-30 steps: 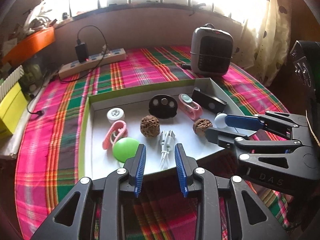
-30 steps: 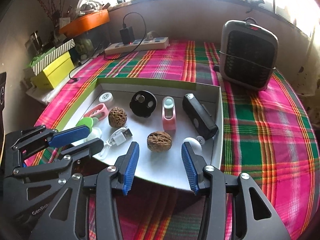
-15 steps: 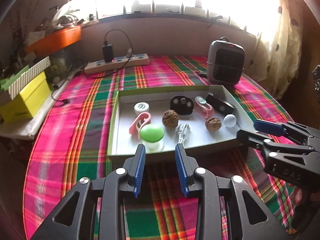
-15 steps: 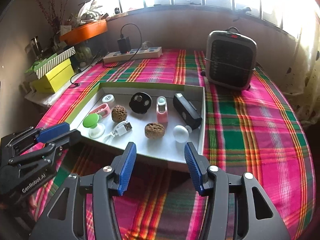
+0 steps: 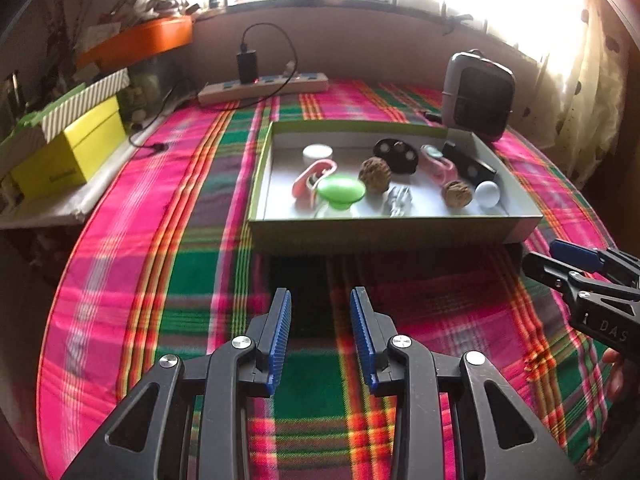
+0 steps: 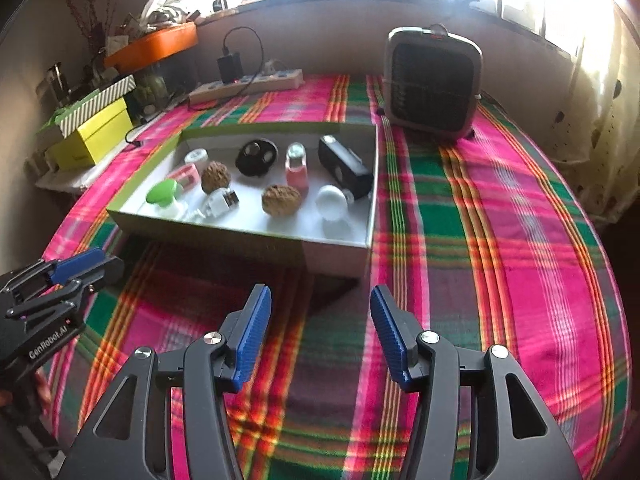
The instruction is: Organize objects
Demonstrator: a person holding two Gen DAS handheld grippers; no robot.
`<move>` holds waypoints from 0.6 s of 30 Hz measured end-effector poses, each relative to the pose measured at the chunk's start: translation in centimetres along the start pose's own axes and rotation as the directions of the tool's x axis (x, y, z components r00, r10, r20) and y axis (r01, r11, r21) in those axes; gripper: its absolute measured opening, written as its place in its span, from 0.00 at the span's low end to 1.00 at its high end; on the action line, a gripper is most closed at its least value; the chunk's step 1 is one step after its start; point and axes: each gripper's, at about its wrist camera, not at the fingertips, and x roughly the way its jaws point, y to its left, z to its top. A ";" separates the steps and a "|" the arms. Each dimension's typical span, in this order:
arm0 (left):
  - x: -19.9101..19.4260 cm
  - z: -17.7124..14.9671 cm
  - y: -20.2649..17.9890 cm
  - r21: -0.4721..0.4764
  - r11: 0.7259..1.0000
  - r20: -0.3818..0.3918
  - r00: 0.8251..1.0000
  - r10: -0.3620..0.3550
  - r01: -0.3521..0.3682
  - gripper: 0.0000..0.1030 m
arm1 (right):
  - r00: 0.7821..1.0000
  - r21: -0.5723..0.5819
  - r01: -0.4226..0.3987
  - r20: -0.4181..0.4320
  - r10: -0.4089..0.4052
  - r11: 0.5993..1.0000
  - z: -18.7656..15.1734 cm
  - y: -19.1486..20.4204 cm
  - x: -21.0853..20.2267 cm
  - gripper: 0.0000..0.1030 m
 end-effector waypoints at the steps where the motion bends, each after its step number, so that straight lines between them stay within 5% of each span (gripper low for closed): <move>1: 0.0 -0.1 0.1 -0.003 1.000 -0.001 1.000 0.006 -0.006 0.28 | 1.000 0.004 0.002 -0.003 -0.002 1.000 -0.1 -0.1 0.0 0.52; 18: 0.5 -1.4 0.7 -0.033 0.999 -0.025 0.999 0.020 -0.021 0.28 | 0.999 0.044 0.038 -0.034 -0.036 0.998 -1.7 -1.9 0.0 0.52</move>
